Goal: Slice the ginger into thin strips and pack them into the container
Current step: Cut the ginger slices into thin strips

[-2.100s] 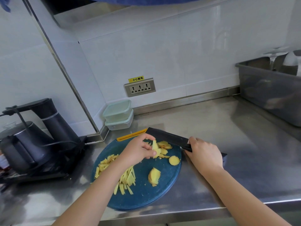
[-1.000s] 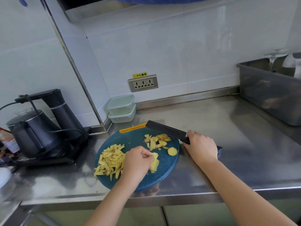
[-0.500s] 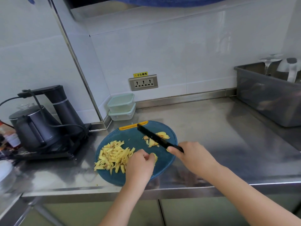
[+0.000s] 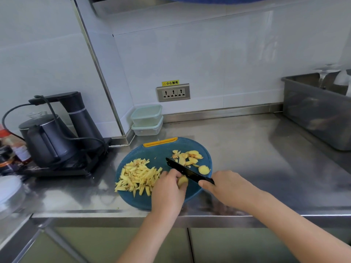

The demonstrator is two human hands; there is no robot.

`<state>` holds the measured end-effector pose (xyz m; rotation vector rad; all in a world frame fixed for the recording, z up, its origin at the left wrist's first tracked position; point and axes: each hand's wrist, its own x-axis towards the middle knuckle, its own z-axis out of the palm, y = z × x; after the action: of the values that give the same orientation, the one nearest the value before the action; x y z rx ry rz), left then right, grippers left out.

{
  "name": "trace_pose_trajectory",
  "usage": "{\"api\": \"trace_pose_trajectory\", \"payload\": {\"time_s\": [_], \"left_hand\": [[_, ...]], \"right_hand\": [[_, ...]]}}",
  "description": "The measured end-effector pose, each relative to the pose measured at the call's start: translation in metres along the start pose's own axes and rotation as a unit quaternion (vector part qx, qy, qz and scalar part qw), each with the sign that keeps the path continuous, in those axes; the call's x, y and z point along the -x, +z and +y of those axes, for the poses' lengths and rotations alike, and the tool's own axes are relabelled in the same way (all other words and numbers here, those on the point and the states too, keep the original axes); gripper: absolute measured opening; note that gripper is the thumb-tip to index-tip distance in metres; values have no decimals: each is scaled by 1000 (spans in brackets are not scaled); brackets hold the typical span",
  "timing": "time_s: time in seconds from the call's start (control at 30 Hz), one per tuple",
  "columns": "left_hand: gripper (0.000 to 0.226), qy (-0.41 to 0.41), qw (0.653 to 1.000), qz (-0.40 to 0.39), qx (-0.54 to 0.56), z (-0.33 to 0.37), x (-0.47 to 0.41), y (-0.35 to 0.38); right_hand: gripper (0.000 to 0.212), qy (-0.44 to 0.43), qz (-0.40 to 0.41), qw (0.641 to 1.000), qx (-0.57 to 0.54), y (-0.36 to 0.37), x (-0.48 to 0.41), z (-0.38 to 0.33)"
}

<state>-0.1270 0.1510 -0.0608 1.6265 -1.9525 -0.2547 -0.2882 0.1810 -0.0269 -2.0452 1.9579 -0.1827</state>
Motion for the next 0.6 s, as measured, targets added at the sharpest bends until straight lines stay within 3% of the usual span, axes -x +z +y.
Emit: {"api": "trace_pose_trajectory", "payload": {"time_s": [0.23,0.33,0.43,0.6], "left_hand": [[15,4,997,67,47,-1,1,14],[16,24,995,77,57,-4,4,15],[2,56,992,94,57,-9,4,16],[5,53,992,103,57,-9,4,18]], "right_hand": [[49,-14,2,1000,-2,6,8,1],[50,-9,4,1000,3,6,10,0],[50,-5,2,1000,3,5,10,-2],[50,-9,3,1000,20,6,15,-4]]}}
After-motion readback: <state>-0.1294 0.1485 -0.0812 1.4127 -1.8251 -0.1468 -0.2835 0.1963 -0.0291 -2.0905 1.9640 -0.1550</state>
